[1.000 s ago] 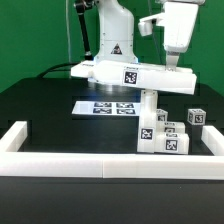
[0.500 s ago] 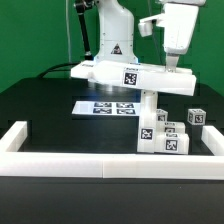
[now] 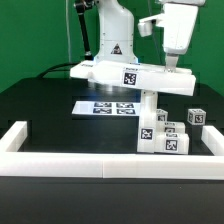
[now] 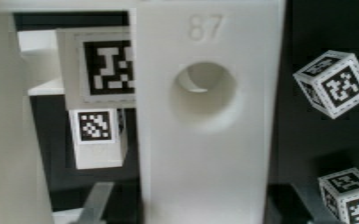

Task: Assemble chair

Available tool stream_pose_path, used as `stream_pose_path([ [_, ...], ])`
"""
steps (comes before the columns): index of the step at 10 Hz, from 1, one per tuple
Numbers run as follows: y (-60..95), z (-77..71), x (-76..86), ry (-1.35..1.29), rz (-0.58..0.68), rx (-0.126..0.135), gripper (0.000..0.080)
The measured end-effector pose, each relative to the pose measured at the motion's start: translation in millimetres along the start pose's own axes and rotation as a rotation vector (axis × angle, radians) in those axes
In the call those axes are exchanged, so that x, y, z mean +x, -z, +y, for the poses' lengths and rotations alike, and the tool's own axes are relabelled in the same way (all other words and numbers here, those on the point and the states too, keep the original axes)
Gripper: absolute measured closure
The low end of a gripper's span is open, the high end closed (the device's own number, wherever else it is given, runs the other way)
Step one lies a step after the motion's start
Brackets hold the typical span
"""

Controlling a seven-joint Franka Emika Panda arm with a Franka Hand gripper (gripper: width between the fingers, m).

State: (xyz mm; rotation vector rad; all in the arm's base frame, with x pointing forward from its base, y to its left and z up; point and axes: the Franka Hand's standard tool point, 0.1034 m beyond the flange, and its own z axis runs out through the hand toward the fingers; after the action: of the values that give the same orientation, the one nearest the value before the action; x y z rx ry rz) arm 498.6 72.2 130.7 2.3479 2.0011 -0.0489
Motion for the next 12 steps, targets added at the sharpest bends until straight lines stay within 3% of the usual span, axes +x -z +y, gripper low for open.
stream_pose_path([
  [12,-0.7,-1.6,-1.9,0.032,0.001,0.000,0.0511],
])
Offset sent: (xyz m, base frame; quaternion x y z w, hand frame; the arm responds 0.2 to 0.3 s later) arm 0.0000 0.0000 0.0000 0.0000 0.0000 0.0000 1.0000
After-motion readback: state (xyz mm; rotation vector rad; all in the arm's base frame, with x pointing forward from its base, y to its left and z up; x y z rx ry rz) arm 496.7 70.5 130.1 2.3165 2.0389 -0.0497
